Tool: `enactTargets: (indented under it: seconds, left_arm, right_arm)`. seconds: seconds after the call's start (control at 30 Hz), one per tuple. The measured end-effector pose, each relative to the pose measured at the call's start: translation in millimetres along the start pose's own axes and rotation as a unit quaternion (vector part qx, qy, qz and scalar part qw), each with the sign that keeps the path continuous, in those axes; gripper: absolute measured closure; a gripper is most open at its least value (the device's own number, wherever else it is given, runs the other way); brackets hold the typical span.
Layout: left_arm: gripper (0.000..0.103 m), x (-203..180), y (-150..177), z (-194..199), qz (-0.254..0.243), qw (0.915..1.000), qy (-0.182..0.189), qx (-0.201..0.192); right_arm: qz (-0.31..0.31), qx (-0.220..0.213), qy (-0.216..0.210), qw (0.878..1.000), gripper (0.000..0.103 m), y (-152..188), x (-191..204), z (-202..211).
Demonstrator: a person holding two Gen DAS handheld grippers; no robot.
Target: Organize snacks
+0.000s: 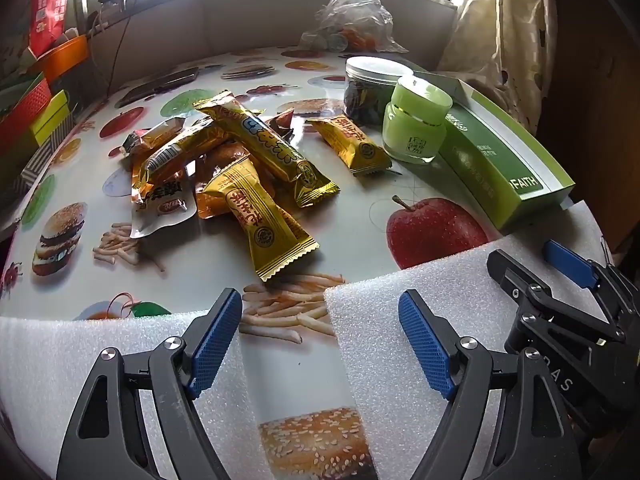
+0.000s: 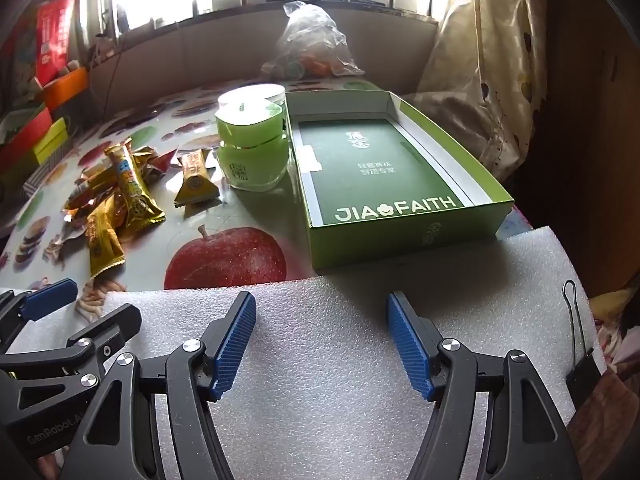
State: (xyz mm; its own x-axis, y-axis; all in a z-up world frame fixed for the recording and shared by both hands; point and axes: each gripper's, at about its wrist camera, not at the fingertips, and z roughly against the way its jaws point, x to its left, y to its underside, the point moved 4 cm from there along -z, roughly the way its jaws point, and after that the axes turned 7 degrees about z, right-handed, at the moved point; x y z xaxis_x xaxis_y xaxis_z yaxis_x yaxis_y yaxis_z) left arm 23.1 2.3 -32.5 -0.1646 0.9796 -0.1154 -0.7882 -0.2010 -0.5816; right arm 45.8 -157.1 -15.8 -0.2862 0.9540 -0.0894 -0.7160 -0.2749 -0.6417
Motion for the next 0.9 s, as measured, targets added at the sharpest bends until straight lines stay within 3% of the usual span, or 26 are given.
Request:
enactTargets:
  seconds: [0.9]
  left_arm:
    - [0.022,0.4,-0.6,1.3,0.000,1.0000,0.000,-0.003]
  right_arm:
    - [-0.001,-0.007,0.001,1.000,0.035,1.8,0.8,1.4]
